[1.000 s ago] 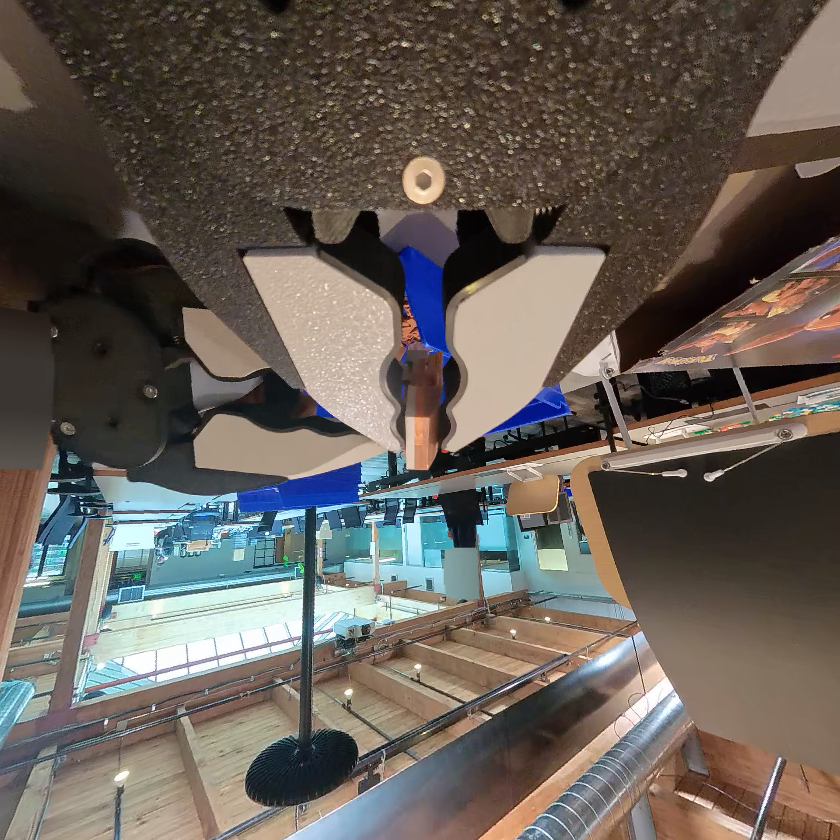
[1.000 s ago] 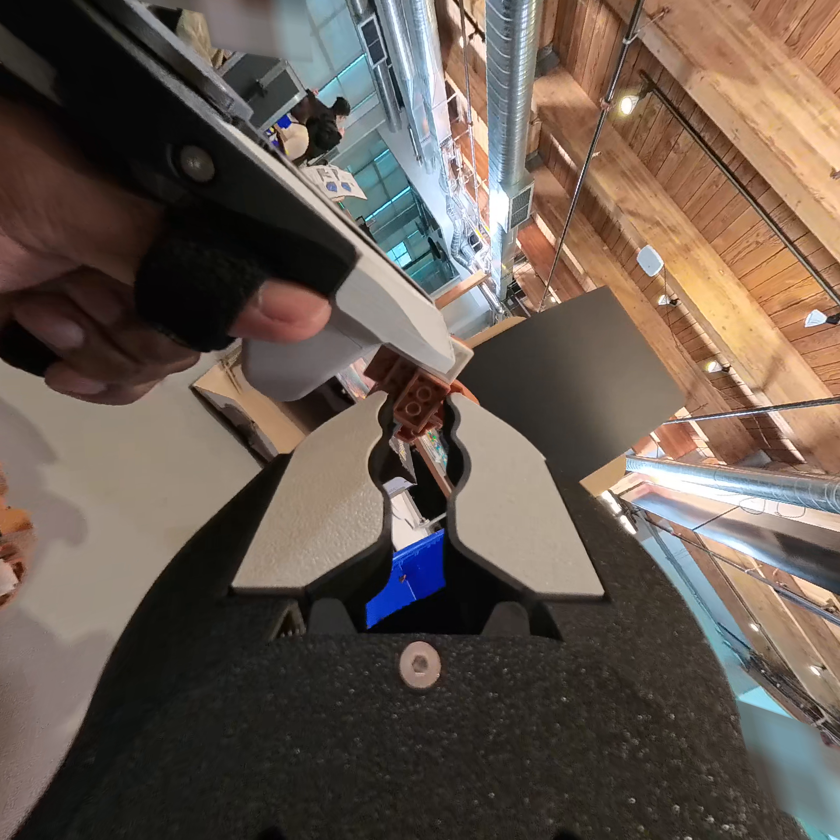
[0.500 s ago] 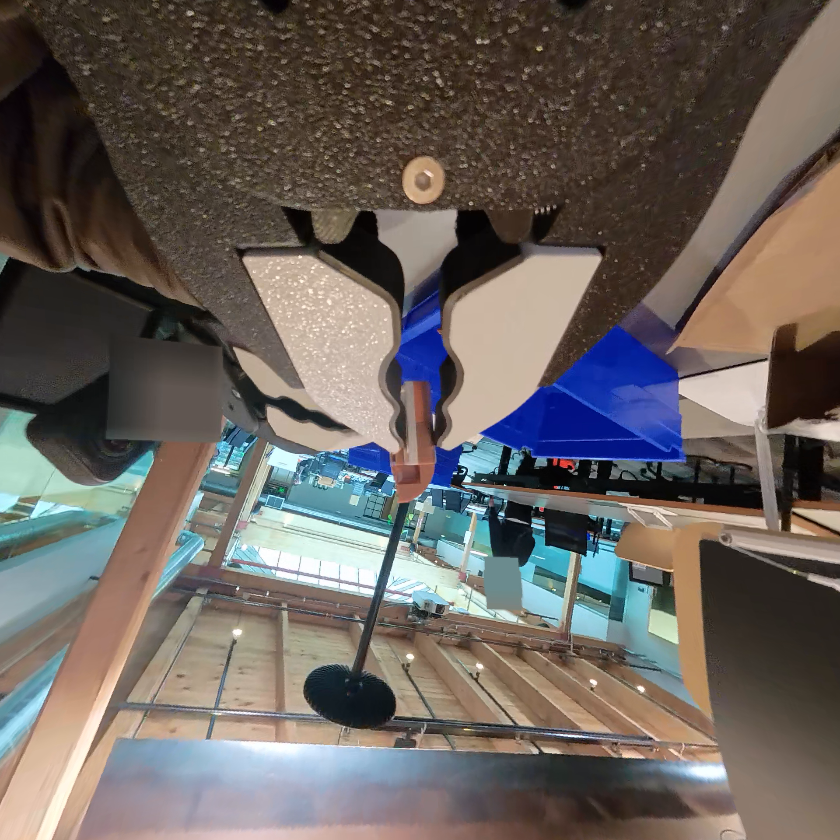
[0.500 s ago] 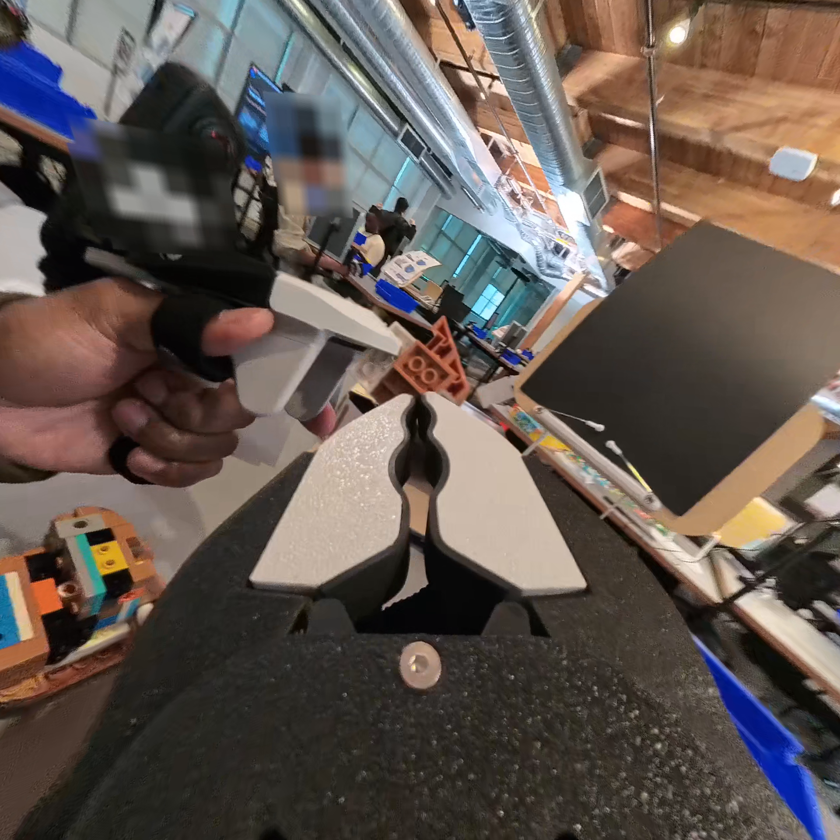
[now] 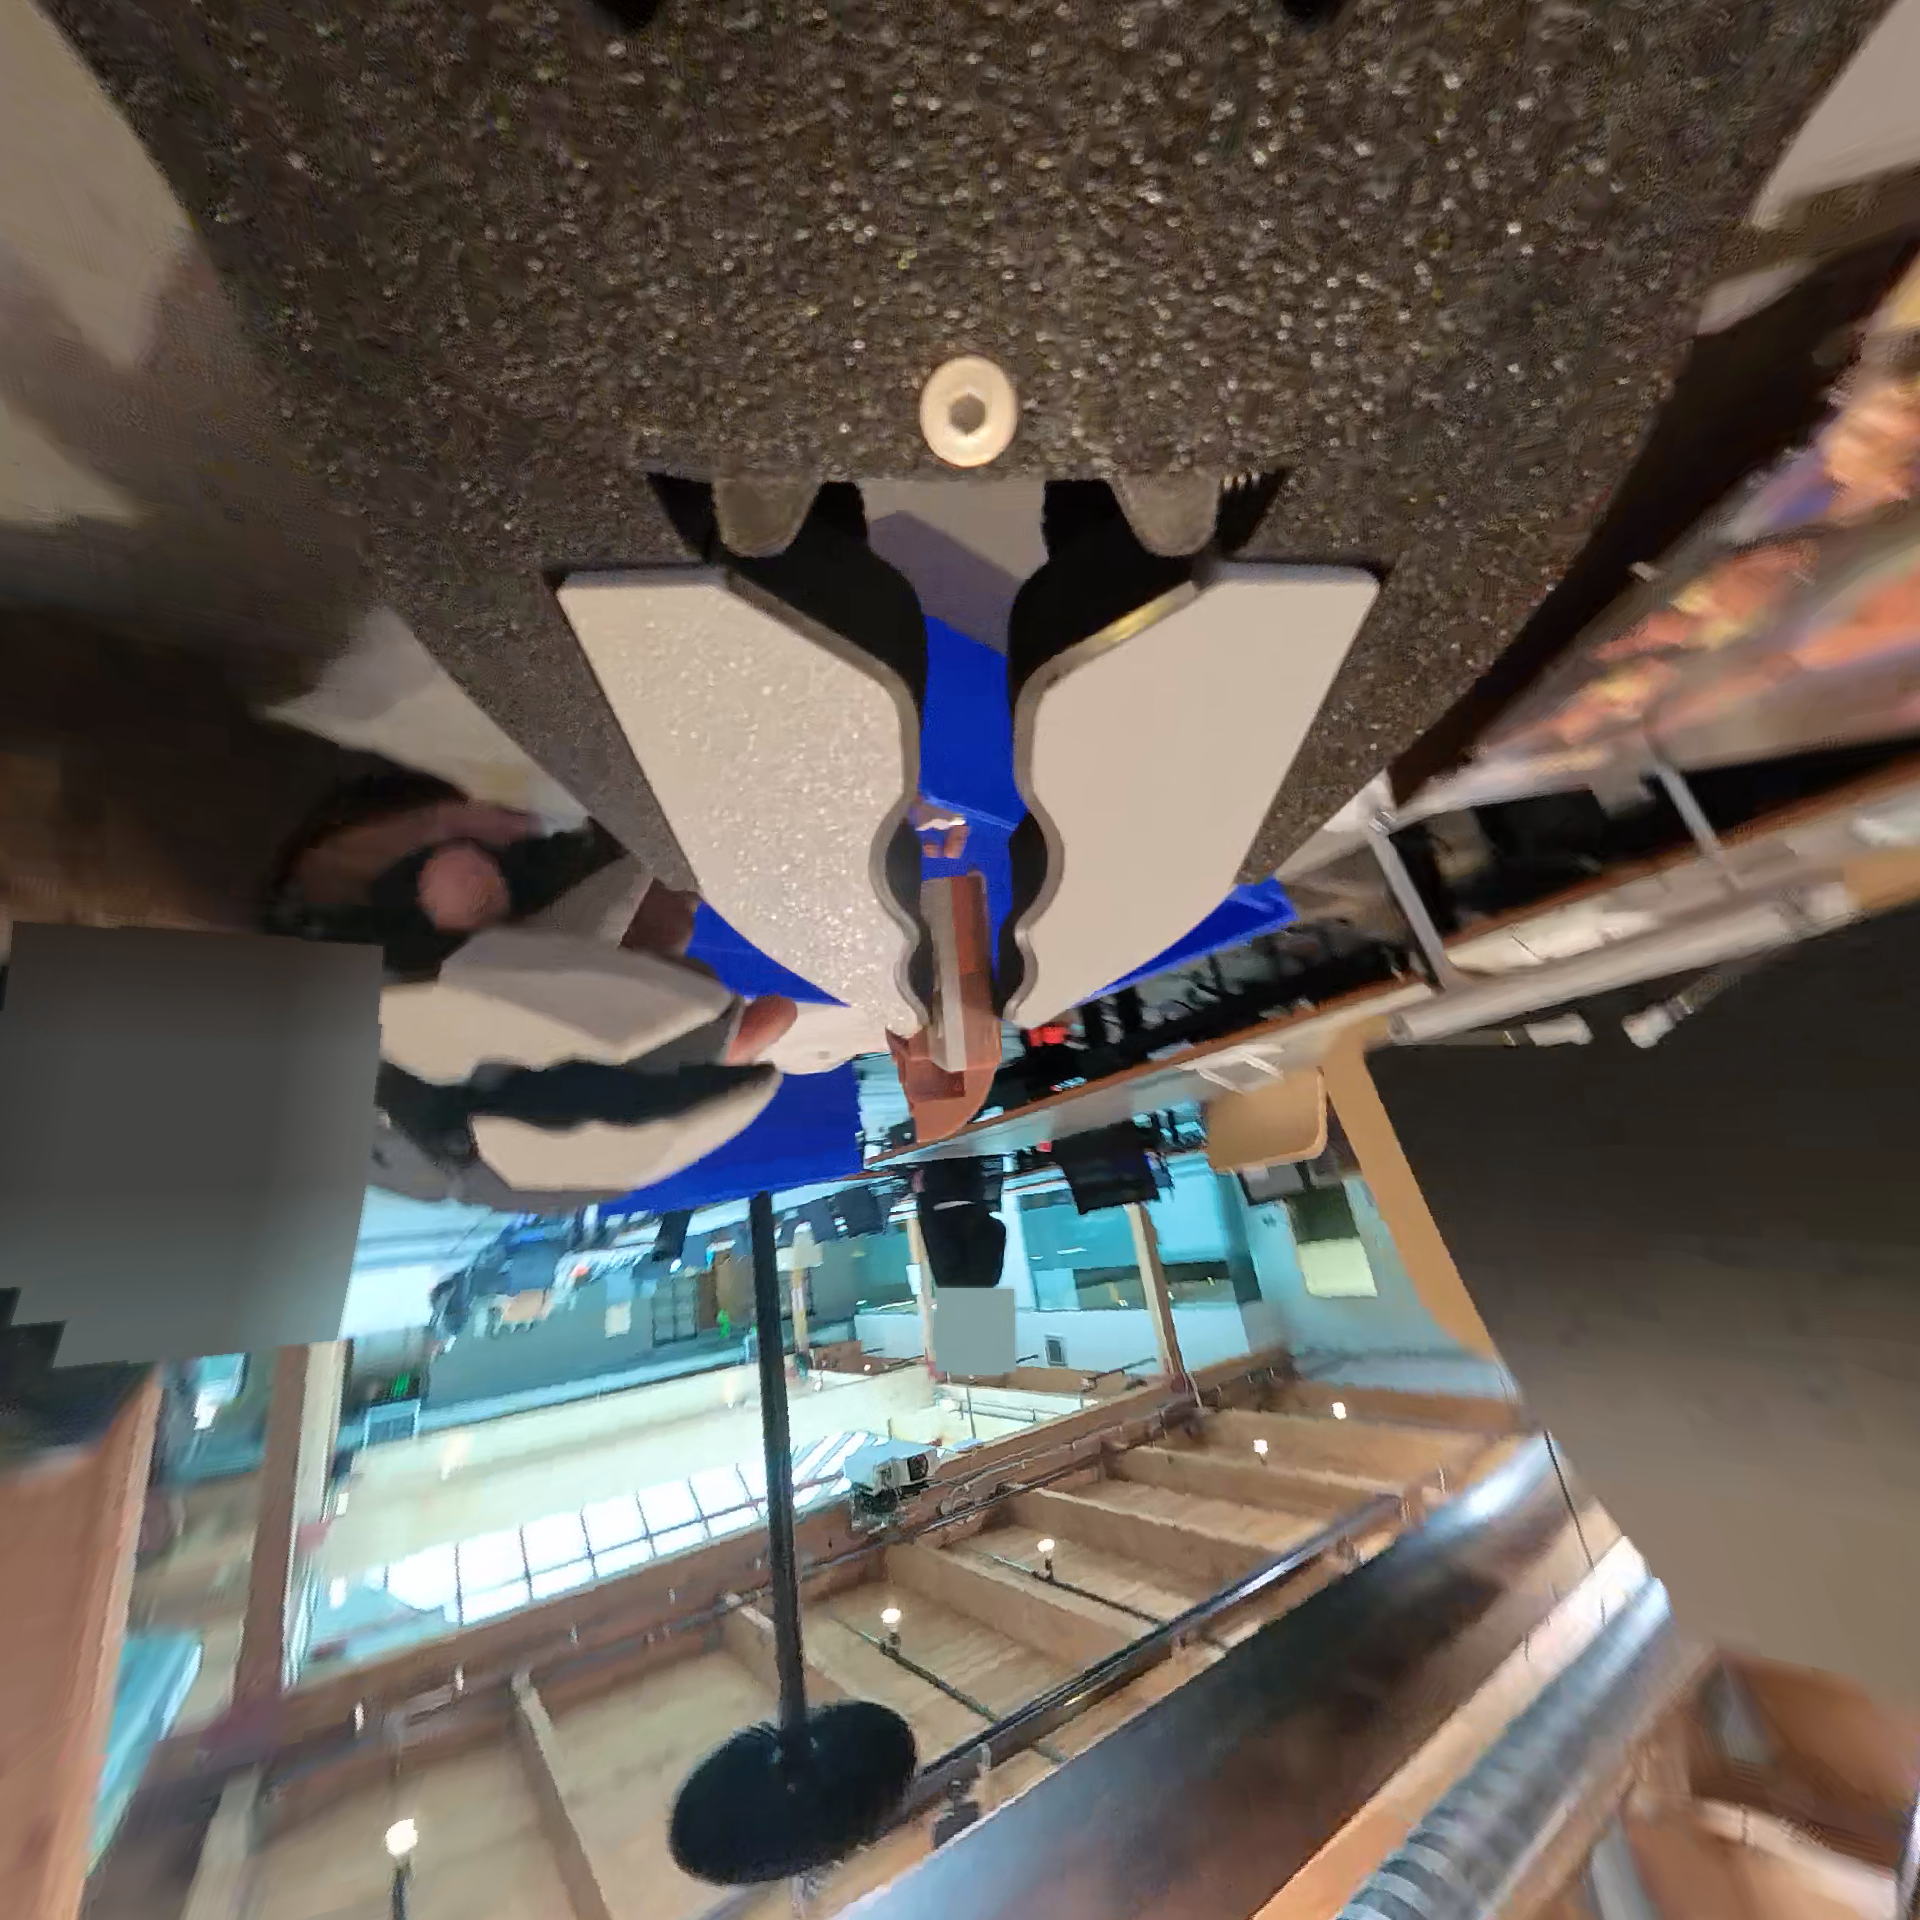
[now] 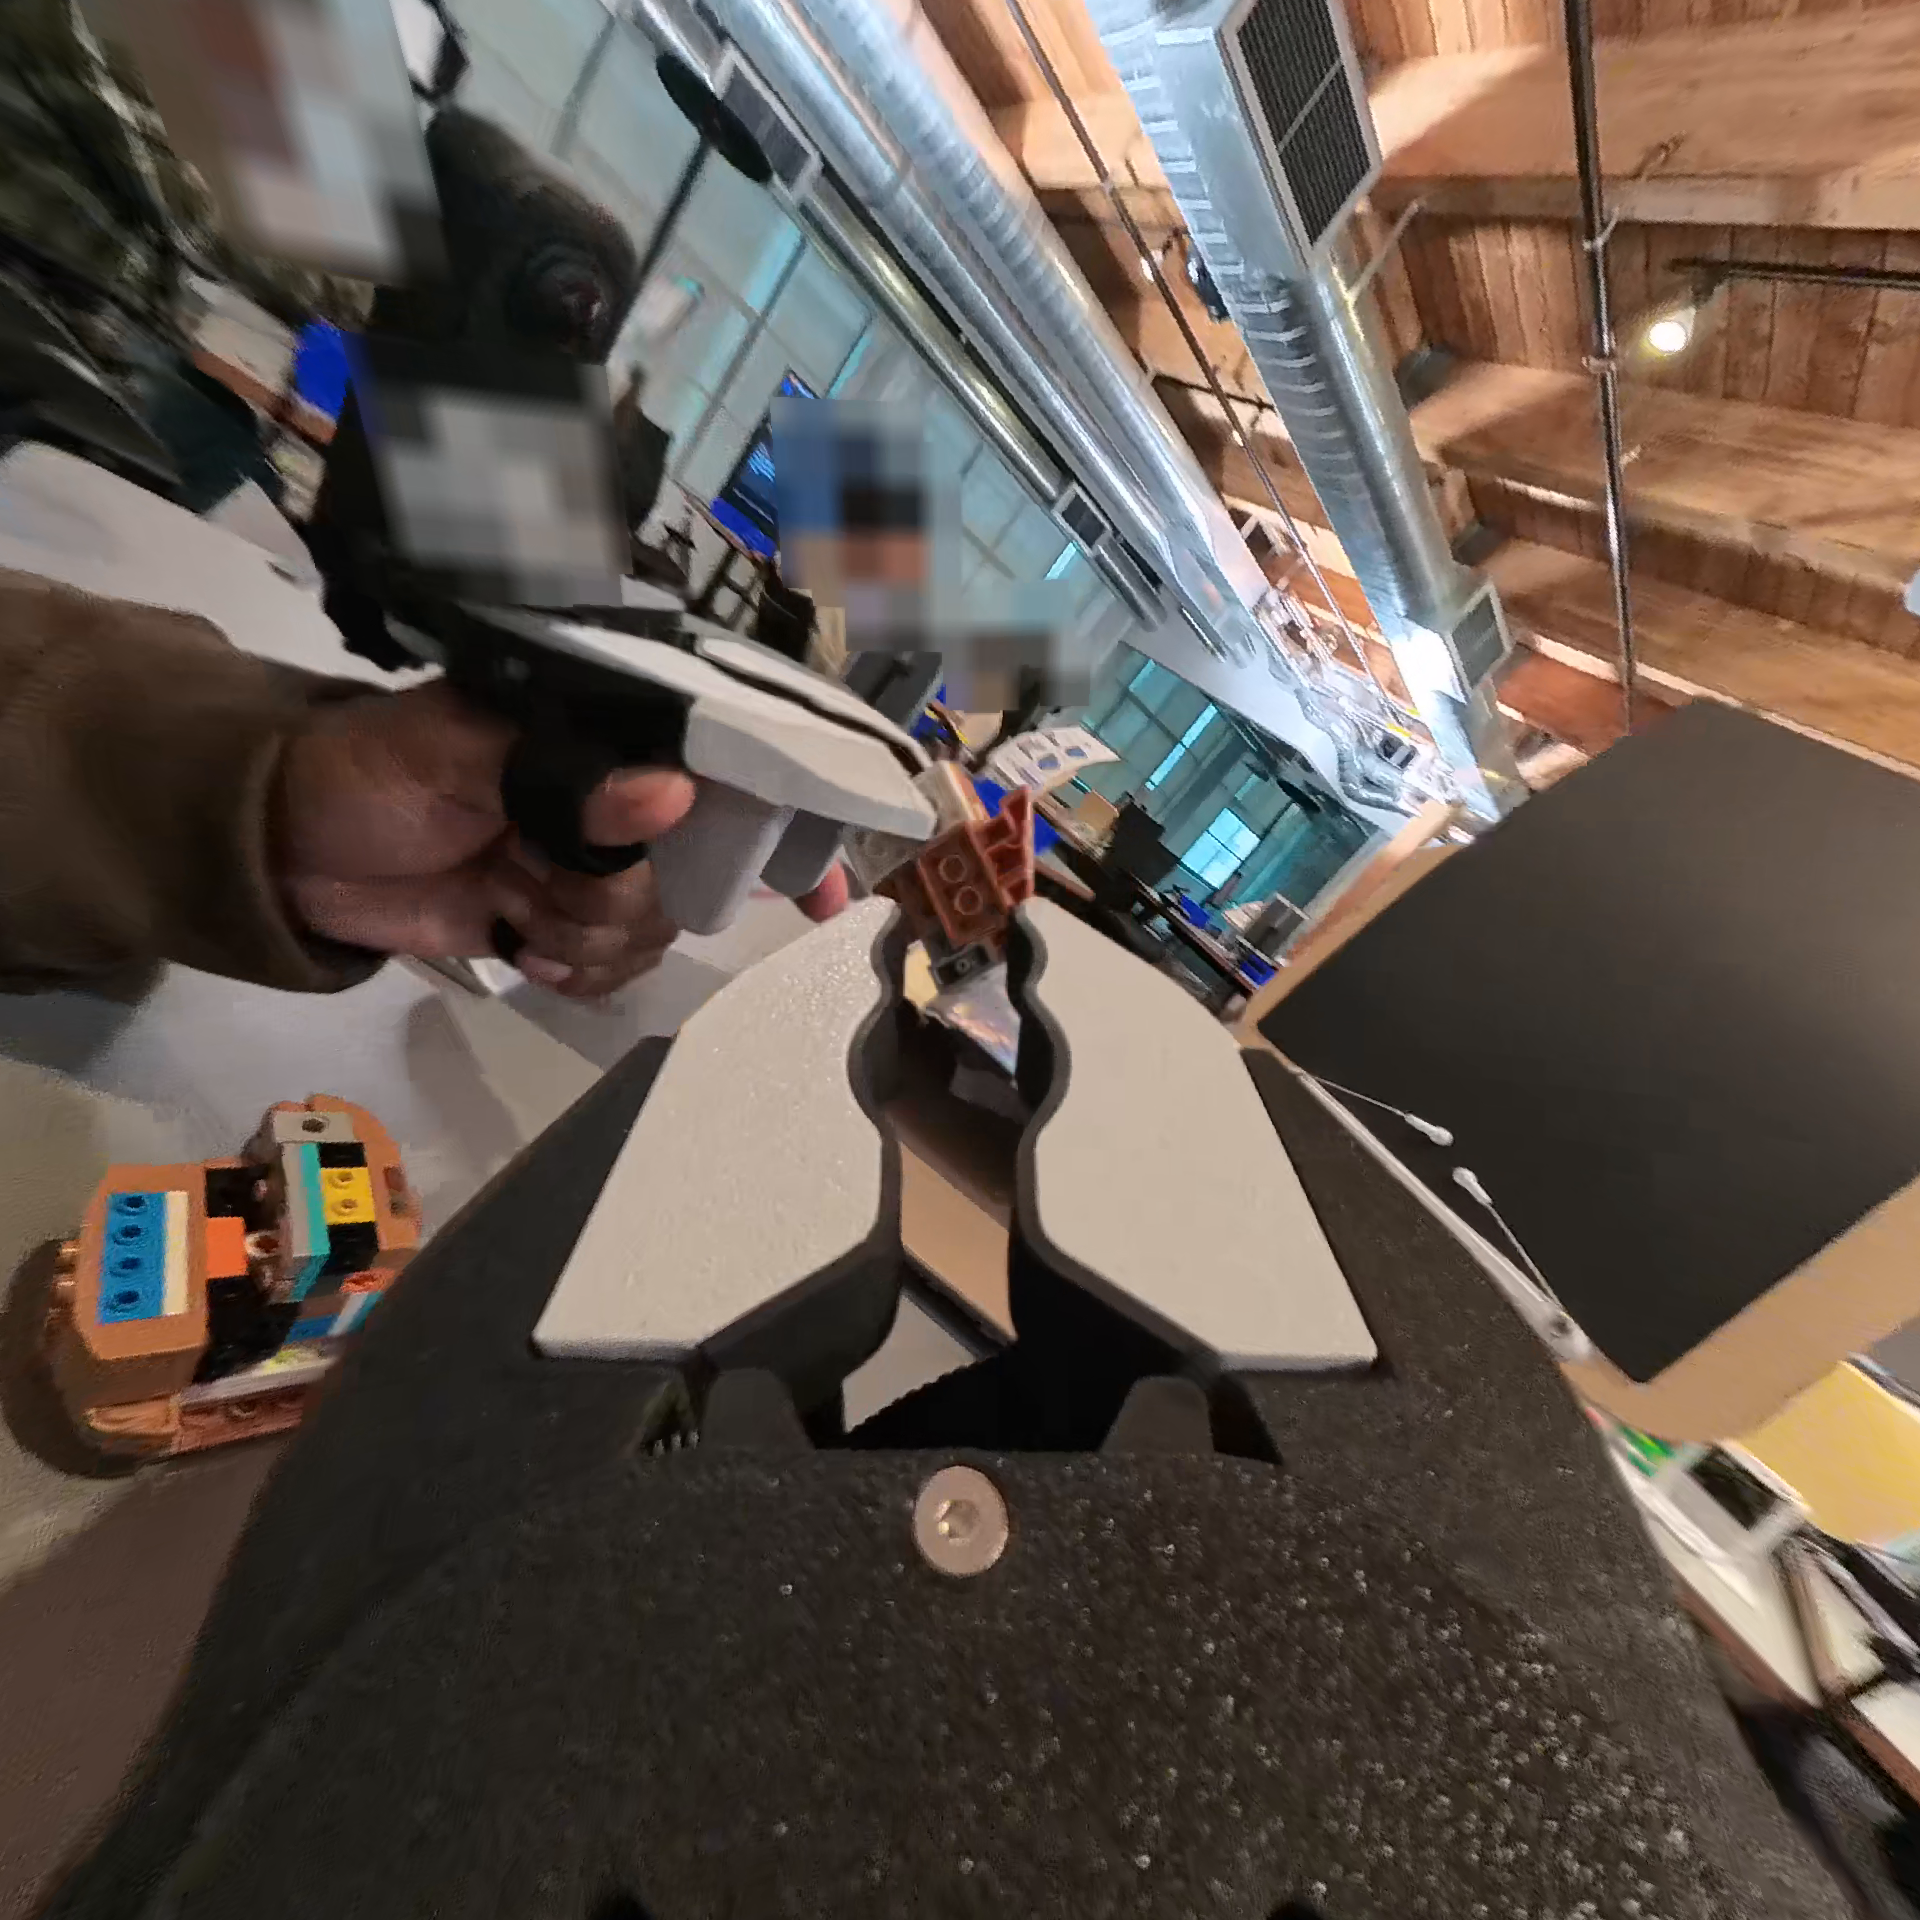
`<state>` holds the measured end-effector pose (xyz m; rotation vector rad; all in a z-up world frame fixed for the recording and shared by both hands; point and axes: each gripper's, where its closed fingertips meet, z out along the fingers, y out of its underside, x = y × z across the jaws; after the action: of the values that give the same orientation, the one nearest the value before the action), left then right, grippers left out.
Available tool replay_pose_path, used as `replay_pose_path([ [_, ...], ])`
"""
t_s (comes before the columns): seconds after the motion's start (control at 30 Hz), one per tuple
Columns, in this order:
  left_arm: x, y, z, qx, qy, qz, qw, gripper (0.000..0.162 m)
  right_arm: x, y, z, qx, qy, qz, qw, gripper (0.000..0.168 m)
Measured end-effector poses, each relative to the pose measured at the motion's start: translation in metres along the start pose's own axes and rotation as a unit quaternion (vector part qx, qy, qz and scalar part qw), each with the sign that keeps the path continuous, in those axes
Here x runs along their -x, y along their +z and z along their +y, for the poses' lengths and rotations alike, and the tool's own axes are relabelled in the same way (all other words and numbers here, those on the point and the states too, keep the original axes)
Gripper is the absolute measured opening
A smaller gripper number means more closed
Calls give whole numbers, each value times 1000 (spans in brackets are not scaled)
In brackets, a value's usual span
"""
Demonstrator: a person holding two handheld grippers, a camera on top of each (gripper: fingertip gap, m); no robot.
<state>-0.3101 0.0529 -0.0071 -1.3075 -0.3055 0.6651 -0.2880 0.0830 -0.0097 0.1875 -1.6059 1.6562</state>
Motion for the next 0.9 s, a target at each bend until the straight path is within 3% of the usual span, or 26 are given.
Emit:
replay_pose_path([
  [0.17, -16, -4, -10, -6, 136, 22, 990, 11, -6, -16, -10, -46, 45, -56, 996, 25],
  [0.47, -54, -3, 5, 12, 325, 78, 942, 11, 18, -19, -8, -20, -44, -111, 993, 27],
  [0.73, -74, -7, 21, 21, 414, 128, 901, 12, 35, -26, 6, 23, -62, -178, 982, 20],
  [0.9, -74, -9, 23, 25, 422, 137, 896, 12, 37, -25, 9, 29, -95, -172, 980, 15],
])
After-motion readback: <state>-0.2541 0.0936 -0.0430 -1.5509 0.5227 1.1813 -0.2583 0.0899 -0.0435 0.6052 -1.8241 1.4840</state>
